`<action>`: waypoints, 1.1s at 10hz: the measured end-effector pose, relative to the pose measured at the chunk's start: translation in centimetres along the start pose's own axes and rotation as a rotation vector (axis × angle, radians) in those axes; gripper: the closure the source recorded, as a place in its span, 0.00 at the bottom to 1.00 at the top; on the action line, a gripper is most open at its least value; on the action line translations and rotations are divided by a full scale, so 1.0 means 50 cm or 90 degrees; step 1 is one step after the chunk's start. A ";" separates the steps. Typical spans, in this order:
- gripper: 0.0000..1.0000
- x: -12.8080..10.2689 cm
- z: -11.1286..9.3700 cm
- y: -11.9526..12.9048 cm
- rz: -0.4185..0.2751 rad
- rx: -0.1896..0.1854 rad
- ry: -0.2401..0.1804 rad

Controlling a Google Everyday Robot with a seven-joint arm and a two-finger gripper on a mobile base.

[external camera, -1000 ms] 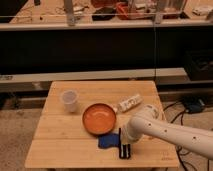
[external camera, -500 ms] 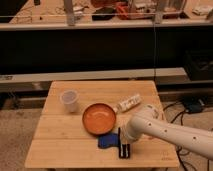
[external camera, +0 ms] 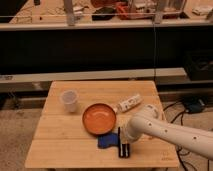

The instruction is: Push the eraser across the table

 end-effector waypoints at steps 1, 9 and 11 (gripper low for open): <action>1.00 0.000 0.000 0.000 0.001 0.000 0.000; 1.00 -0.003 -0.001 -0.003 0.001 0.007 -0.007; 1.00 -0.003 0.002 -0.005 0.005 0.013 -0.015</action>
